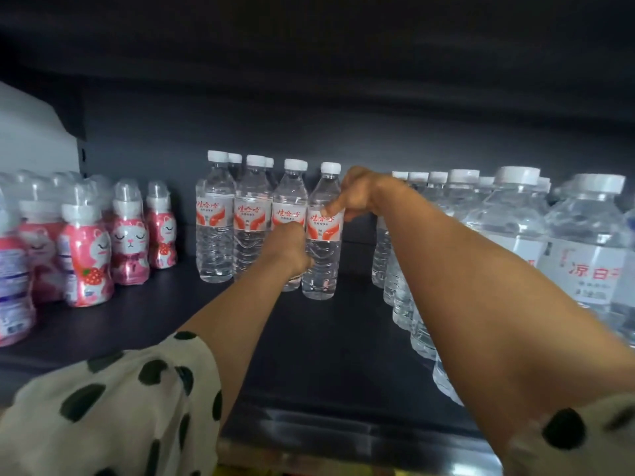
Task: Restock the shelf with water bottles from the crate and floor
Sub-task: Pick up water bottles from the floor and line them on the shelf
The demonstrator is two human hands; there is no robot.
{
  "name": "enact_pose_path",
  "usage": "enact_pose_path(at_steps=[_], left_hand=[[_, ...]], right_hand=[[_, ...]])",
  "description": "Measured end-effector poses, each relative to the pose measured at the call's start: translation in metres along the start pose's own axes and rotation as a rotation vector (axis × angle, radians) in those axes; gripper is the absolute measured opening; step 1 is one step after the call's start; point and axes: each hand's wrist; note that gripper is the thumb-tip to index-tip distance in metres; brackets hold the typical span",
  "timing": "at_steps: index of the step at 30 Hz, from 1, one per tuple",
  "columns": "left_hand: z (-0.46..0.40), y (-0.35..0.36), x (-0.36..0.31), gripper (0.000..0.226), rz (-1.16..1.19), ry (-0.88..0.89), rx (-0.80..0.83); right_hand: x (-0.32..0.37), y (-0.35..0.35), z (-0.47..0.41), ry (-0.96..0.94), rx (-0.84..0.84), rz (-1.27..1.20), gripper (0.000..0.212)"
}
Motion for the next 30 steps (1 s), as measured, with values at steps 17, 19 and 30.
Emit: enact_pose_path(at_steps=[17, 19, 30], left_hand=[[-0.001, 0.009, -0.001, 0.018, -0.126, 0.025, -0.082], [0.006, 0.003, -0.002, 0.014, -0.116, 0.026, -0.05], [0.115, -0.041, -0.014, 0.032, -0.22, 0.097, 0.076]], right_hand=[[0.0, 0.007, 0.0, 0.043, -0.058, 0.055, 0.053], [0.003, 0.007, 0.011, 0.058, -0.071, 0.113, 0.058], [0.016, 0.047, 0.131, 0.033, -0.085, 0.649, 0.055]])
Point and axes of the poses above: each hand's wrist, its own z-axis away from the middle knuckle, its own y-axis out of the palm, x = y × z, and after that the axes turned 11 degrees about x, right-handed
